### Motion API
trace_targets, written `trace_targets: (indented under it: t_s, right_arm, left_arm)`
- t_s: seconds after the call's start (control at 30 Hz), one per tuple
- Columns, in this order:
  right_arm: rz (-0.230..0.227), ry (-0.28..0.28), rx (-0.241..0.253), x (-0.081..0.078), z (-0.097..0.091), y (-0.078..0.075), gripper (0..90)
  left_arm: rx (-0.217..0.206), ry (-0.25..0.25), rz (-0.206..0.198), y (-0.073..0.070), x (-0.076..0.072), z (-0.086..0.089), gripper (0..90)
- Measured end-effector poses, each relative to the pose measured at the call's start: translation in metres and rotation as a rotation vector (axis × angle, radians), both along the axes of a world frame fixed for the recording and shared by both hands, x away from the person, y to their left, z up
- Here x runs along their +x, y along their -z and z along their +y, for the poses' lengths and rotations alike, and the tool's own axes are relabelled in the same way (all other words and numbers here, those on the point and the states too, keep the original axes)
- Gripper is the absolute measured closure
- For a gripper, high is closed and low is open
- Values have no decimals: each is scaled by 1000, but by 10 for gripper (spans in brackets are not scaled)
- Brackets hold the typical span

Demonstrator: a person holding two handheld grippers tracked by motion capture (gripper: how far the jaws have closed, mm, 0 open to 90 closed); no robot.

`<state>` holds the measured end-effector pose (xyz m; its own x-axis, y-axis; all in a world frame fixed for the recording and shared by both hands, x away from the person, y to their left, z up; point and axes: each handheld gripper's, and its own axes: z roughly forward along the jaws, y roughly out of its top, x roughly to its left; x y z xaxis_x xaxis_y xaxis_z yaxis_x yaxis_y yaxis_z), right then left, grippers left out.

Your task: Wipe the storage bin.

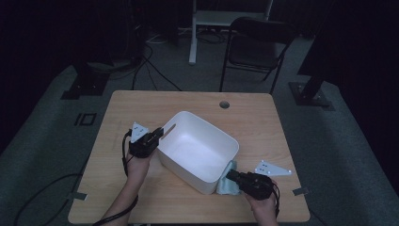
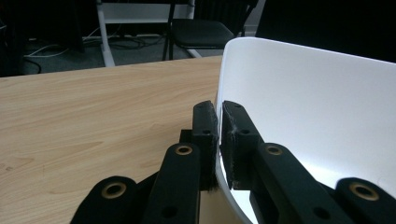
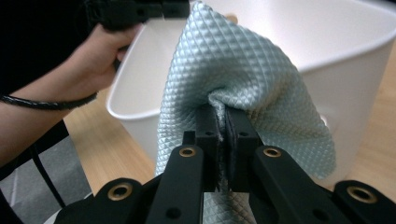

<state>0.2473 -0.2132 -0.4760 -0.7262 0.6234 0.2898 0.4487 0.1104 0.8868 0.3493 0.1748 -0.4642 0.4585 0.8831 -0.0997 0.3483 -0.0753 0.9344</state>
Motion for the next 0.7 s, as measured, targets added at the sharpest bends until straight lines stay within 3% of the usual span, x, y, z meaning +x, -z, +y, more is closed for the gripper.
trace_targets:
  t_s: [0.17, 0.33, 0.4, 0.43, 0.5, 0.6, 0.7]
  right_arm:
    - [37, -1, 10, 0, -4, 7, 855]
    - [-14, -39, 52, -12, -2, -5, 855]
    - [-45, -41, 22, -15, 5, -9, 855]
    - [-43, -43, 33, -14, 4, -7, 855]
    - [-31, -31, 40, -12, 3, -5, 856]
    - [8, -17, -11, -11, 7, 8, 856]
    - [37, -29, 13, -9, 4, 12, 855]
  left_arm:
    - [4, -12, -1, 0, 0, -1, 847]
    - [4, 6, 0, 0, 0, -1, 847]
    - [0, 12, 3, 0, 0, -1, 847]
    - [1, 12, 2, 0, 0, -1, 847]
    - [5, 8, 0, 0, -1, -1, 846]
    - [4, 2, 0, 0, -1, -1, 847]
    - [11, -8, -1, 0, -1, -2, 847]
